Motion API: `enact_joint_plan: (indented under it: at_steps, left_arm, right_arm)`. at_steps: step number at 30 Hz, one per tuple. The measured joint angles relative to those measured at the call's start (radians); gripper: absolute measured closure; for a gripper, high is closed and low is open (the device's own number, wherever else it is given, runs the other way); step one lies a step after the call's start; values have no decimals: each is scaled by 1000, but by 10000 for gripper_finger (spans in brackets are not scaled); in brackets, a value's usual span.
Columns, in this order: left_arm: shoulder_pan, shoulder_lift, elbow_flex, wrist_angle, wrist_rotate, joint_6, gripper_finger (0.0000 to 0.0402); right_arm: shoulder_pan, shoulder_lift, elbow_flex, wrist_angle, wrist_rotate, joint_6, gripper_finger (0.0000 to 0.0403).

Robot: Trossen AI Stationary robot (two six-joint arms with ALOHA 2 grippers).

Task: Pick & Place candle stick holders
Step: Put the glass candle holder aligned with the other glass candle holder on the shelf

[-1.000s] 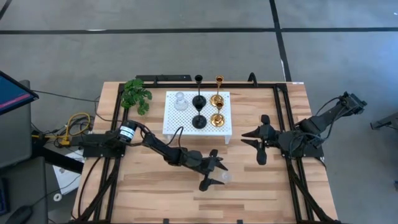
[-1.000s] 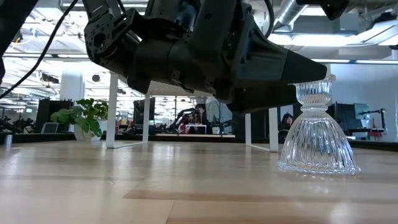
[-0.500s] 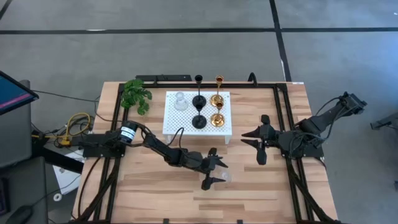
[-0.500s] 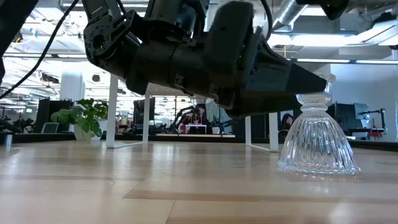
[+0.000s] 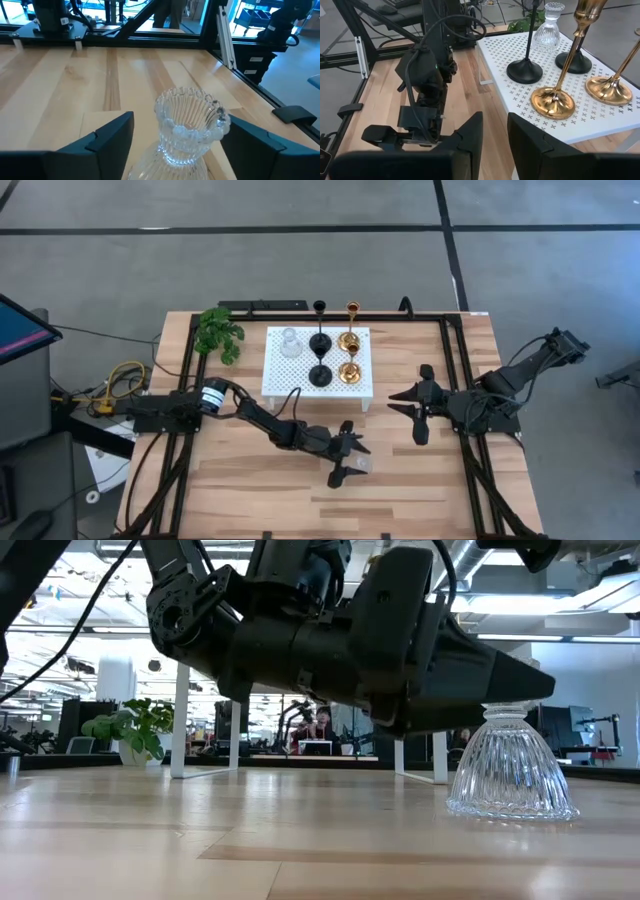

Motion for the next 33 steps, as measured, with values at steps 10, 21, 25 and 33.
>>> enact_joint_plan:
  at_steps: [10, 21, 25, 33]
  left_arm:
    - [0, 0, 0, -6, 1, 0, 222]
    - [-6, -3, 0, -31, -1, -1, 245]
    - [-13, -36, -9, -107, -10, -4, 244]
    - [-53, -263, -62, -362, -174, 1, 275]
  right_arm:
    - [0, 0, 0, -2, 0, 0, 321]
    - [0, 0, 0, -11, 0, 0, 321]
    - [0, 0, 0, -19, 0, 0, 321]
    - [0, 0, 0, -25, 0, 1, 321]
